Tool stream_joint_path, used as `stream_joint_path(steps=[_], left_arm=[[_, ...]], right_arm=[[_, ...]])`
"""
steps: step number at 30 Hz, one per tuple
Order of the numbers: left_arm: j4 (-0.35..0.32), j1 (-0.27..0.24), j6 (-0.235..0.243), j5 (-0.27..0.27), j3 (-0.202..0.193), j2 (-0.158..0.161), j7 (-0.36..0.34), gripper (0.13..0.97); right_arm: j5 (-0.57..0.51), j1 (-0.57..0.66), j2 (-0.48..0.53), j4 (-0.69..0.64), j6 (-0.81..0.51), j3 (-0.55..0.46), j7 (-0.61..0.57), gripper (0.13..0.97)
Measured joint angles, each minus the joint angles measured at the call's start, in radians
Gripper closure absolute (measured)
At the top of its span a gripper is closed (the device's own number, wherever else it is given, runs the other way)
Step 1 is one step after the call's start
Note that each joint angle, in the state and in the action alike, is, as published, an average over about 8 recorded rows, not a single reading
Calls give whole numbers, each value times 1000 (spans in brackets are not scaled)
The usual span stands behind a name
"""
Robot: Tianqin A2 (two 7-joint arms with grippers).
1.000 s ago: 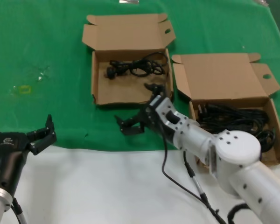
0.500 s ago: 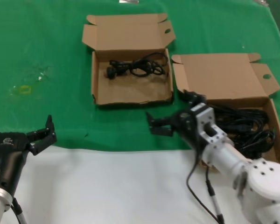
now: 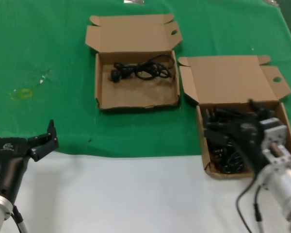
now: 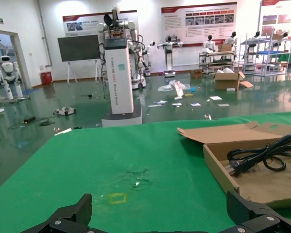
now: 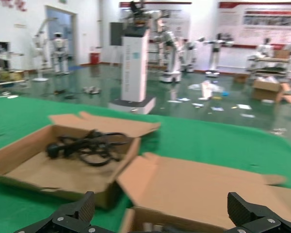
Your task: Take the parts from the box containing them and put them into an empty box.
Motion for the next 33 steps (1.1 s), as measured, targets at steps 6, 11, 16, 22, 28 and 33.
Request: stream_joint_path(steps=[6,11,16,22,28,33], left_arm=[[0,0,0,0,0,0,0,132],[0,0,0,0,0,0,0,132],[0,0,0,0,0,0,0,132],[0,0,0,0,0,0,0,132],[0,0,0,0,0,0,0,132],[0,0,0,0,0,0,0,132]], right_arm=[[-18,-77,17,80,27,65,42,129],[-20,-88,19,92,31,74,48,129],[-20,-88,19,92,32,75,48,129],[-20,-88,19,92,32,75,48,129],[-20,-88,19,92,32,75,48,129],[-20,-88,19,92,32,75,48,129]])
